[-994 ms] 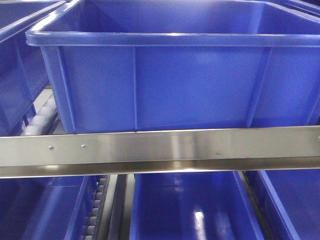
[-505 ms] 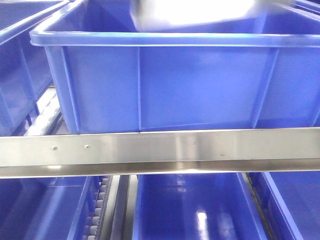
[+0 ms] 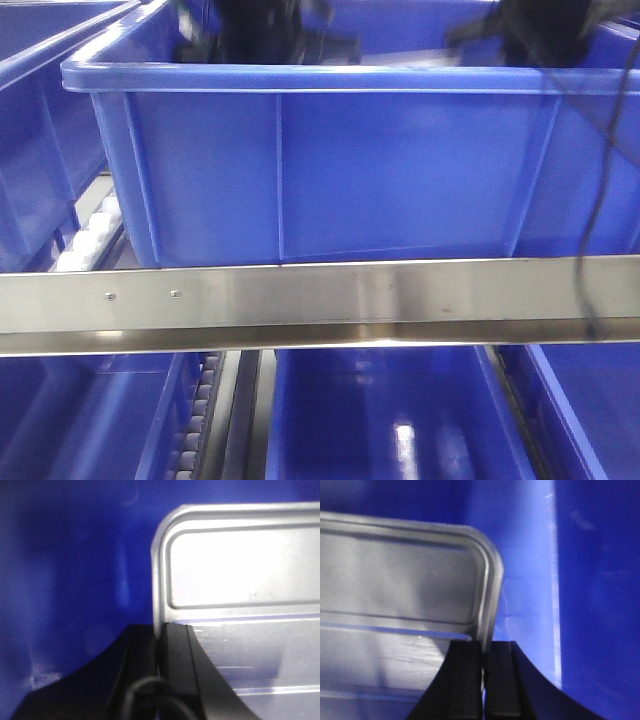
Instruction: Grab silver tray and place in blue box
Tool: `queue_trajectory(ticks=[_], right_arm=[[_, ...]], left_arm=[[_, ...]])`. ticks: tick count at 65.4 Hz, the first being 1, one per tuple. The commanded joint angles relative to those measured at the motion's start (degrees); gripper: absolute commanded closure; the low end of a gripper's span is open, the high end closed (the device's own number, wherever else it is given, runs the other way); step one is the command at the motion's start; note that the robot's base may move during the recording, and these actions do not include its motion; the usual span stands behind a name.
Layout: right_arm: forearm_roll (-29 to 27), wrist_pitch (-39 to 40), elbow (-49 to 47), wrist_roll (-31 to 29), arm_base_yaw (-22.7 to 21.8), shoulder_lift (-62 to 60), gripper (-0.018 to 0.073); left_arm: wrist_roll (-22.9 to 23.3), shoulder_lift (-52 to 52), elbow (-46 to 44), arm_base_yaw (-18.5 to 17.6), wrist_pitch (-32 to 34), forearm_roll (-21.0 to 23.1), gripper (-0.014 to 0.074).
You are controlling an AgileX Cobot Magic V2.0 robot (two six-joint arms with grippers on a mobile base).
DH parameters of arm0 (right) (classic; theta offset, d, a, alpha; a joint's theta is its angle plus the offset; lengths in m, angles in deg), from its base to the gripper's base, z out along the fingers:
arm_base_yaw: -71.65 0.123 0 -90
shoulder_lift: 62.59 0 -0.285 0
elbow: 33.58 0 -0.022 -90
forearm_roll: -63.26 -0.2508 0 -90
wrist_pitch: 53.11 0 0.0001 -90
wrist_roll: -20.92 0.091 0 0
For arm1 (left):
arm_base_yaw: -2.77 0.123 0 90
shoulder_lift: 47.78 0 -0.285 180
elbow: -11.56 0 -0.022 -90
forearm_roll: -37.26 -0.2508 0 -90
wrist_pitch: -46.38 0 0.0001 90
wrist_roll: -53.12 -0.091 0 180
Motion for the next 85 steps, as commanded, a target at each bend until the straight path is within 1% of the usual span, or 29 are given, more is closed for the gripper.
queue_trajectory(ticks=[1,11,15,18,20,24,29,34,38,46,53,59,62,65,68,75,78,82,85], right_arm=[[-0.6,5.3,-2.5,-1.1,0.5,-2.4,0.0501],[-0.6,5.5,-2.6,-1.1,0.5,-2.3,0.0501],[-0.6,5.4,-2.7,-1.1,0.5,-2.3,0.0492],[-0.6,5.4,-2.7,-1.1,0.5,-2.3,0.0455],[-0.6,5.3,-2.7,-1.1,0.5,-2.3,0.0409],[-0.6,5.3,-2.7,-1.1,0.5,-2.3,0.0270],[-0.6,4.7,-2.9,-1.1,0.5,-2.3,0.0106],[-0.6,4.0,-3.3,-1.1,0.5,-2.4,-0.0024],[-0.6,3.3,-4.0,-1.1,0.5,-2.7,-0.0069],[-0.6,2.3,-5.1,-1.1,0.5,-4.3,-0.0047],[-0.6,1.5,-5.2,-1.1,0.5,-7.4,0.0011],[-0.6,0.6,-5.2,-1.1,0.6,-10.5,0.0105],[-0.6,0.0,-5.2,-1.1,0.6,-12.4,0.0169],[-0.6,-0.6,-5.2,-1.3,0.8,-13.7,0.0218],[-0.6,-0.8,-5.2,-1.9,1.1,-15.8,0.0295],[-0.3,-0.8,-4.6,-2.7,1.9,-19.4,0.0425],[0.4,-0.3,-3.6,-2.7,2.3,-20.9,0.0466],[1.6,0.6,-1.3,-2.7,3.1,-23.4,0.0514],[2.6,1.4,0.9,-2.7,3.6,-25.1,0.0506]], left_arm=[[-1.6,3.8,-2.0,-0.6,6.3,1.0,0.0701],[-1.7,3.7,-2.0,0.3,6.0,1.9,0.0689],[-1.9,3.7,-2.0,0.6,6.0,2.5,0.0644],[-1.9,3.7,-2.0,0.6,6.0,2.5,0.0578],[-1.9,3.7,-2.0,0.7,6.0,2.5,0.0518],[-1.9,3.7,-2.0,0.7,6.1,2.5,0.0379],[-1.9,3.7,-2.0,0.7,6.2,2.5,0.0258],[-1.9,3.7,-2.0,0.7,6.2,2.5,0.0189],[-1.9,3.7,-2.4,0.7,6.0,2.5,0.0179],[-1.9,4.6,-4.0,0.6,4.1,2.5,0.0181],[-2.1,6.5,-6.0,0.2,1.6,2.4,0.0204],[-3.7,8.8,-7.2,0.1,-0.8,2.5,0.0244],[-4.6,10.4,-7.3,0.0,-1.9,2.5,0.0269],[-5.9,11.9,-7.3,-0.1,-2.9,2.5,0.0288],[-7.6,13.5,-7.3,-0.1,-4.4,2.5,0.0316],[-11.4,16.8,-7.0,-0.1,-8.6,2.5,0.0377],[-13.1,18.2,-6.1,-0.1,-9.9,2.4,0.0408],[-14.4,20.4,-4.0,-0.1,-10.1,2.4,0.0455],[-15.0,22.2,-1.4,-0.1,-9.8,2.3,0.0507]])
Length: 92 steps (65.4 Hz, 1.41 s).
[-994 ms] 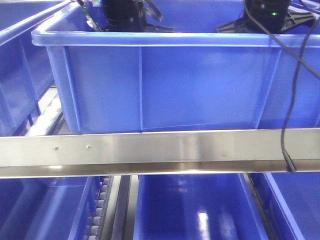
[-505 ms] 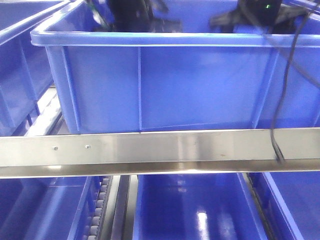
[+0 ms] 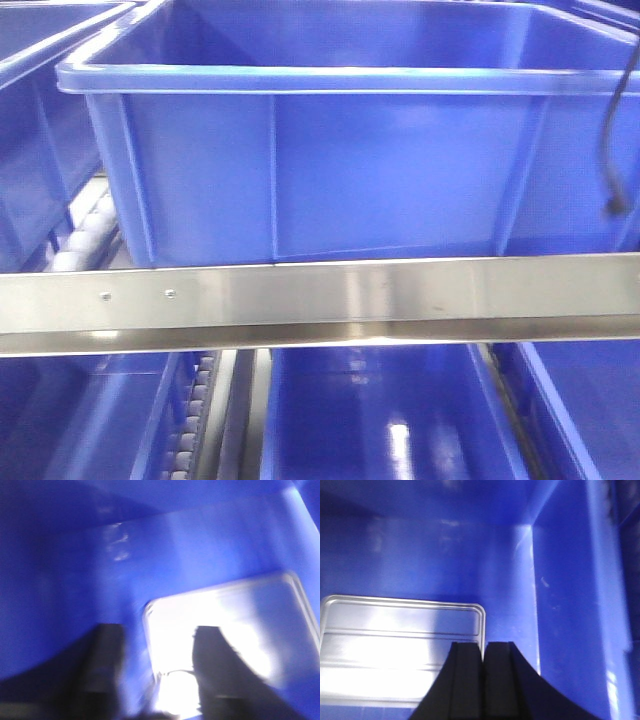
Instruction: Grab silver tray and place in blue box
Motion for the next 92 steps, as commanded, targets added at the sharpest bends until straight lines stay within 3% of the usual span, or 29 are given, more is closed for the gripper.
queue_trajectory(ticks=[1,10,56,75,92], right_arm=[[3.6,4.8,1.9,-0.6,0.8,-6.0,0.0507],[4.1,9.3,11.4,-0.6,1.2,-12.9,0.0507],[4.1,31.7,61.6,-0.6,1.2,-58.0,0.0507],[4.3,34.8,69.6,-0.6,1.2,-77.0,0.0510],[4.3,34.9,69.7,-0.6,1.2,-78.1,0.0510]], left_arm=[[-1.9,6.4,2.1,-0.3,2.1,-0.9,0.0525],[-2.0,13.4,12.4,-0.7,5.3,-0.9,0.0701],[-2.5,61.3,67.9,-1.1,31.2,-0.9,0.0699],[-2.5,80.2,77.1,-1.1,39.1,-2.3,0.0699],[-2.5,81.7,77.6,-1.1,39.0,-2.0,0.0699]])
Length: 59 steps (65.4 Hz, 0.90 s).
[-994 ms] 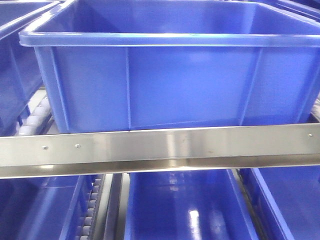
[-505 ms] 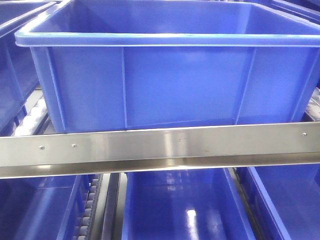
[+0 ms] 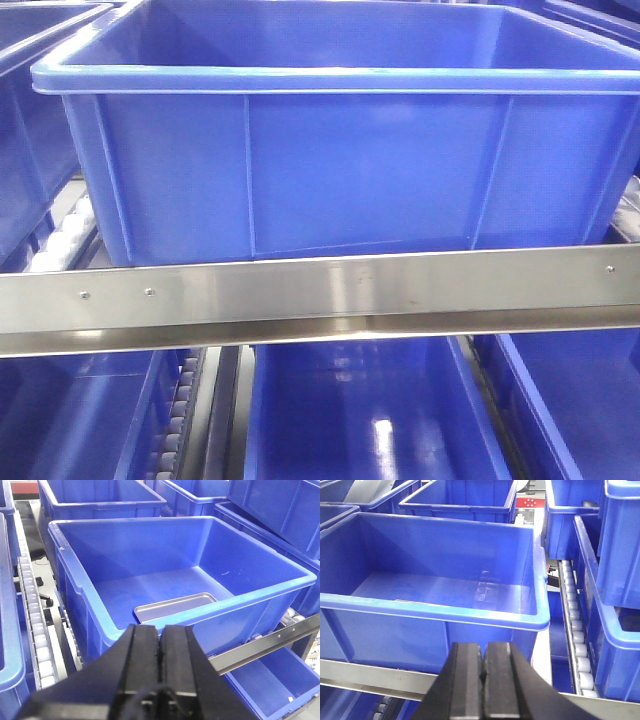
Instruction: Grab silver tray and place in blue box
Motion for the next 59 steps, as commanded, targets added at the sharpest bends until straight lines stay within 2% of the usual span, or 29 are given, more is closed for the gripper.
queue_trajectory(ticks=[1,27,29,33,40,45,55,59], right_arm=[[1.3,5.1,-1.5,-0.5,0.0,0.5,0.0510],[1.3,5.1,-1.5,-0.5,0.0,0.5,0.0510],[1.3,5.1,-1.5,-0.5,0.0,0.5,0.0510],[1.3,5.1,-1.5,-0.5,0.0,0.5,0.0510],[1.3,5.1,-1.5,-0.5,0.0,0.5,0.0510],[1.3,5.1,-1.5,-0.5,0.0,0.5,0.0510],[1.3,5.1,-1.5,-0.5,0.0,0.5,0.0510],[1.3,5.1,-1.5,-0.5,0.0,0.5,0.0510]], left_arm=[[-0.2,-0.7,-1.5,-0.4,4.9,-0.5,0.0699],[-0.2,-0.9,-1.1,-0.3,4.8,-0.5,0.0699],[-1.0,-0.8,-0.8,0.0,4.8,0.3,0.0699],[-8.0,0.3,0.2,1.2,4.8,5.6,0.0699],[-21.4,3.9,3.7,7.6,5.4,18.0,0.0699],[-27.5,7.2,7.7,14.0,7.1,22.5,0.0699],[-28.0,15.6,17.5,25.0,14.0,24.5,0.0699],[-28.0,19.2,21.7,29.0,15.6,26.6,0.0699]])
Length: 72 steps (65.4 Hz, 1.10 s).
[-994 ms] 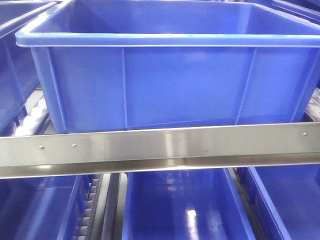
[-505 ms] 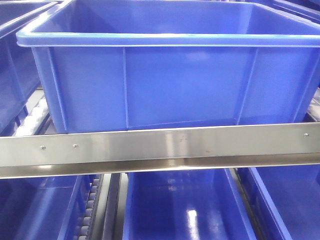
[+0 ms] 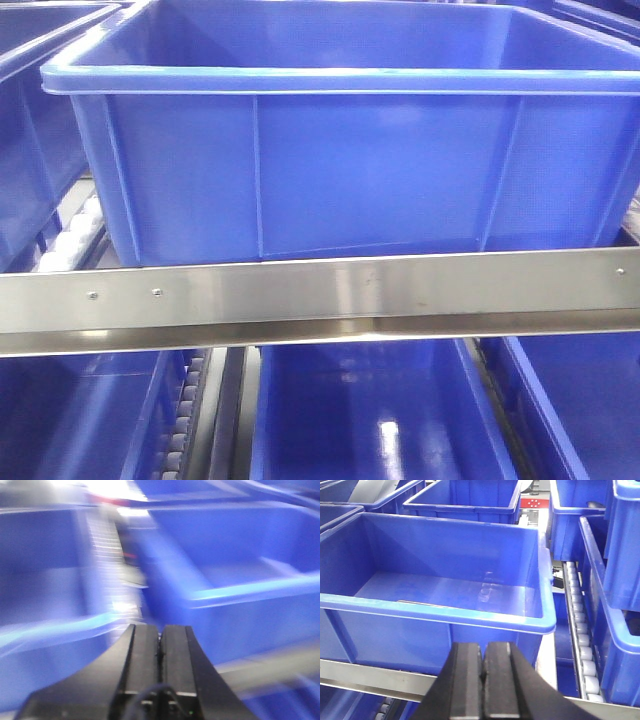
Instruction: Grab silver tray and place in blue box
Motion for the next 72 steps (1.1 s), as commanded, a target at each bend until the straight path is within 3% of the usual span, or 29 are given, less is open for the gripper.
queue_trajectory(ticks=[1,9,13,15,18,72], right_arm=[[1.3,5.1,-1.5,-0.5,0.0,0.5,0.0510],[1.3,5.1,-1.5,-0.5,0.0,0.5,0.0510],[1.3,5.0,-1.5,-0.5,0.0,0.5,0.0510],[1.3,5.0,-1.5,-0.5,0.0,0.5,0.0510],[1.3,5.0,-1.5,-0.5,0.0,0.5,0.0510],[1.3,5.0,-1.5,-0.5,0.0,0.6,0.0510]], left_arm=[[-0.6,3.6,3.1,4.6,7.6,3.2,0.0699],[-0.6,8.9,10.4,9.7,9.0,4.3,0.0699],[-0.6,9.3,14.6,10.6,13.3,5.3,0.0699],[-0.6,9.1,16.3,10.6,15.9,5.4,0.0699],[-0.6,9.4,15.6,10.6,11.7,5.4,0.0699],[-0.6,9.3,15.9,10.6,12.8,5.4,0.0699]])
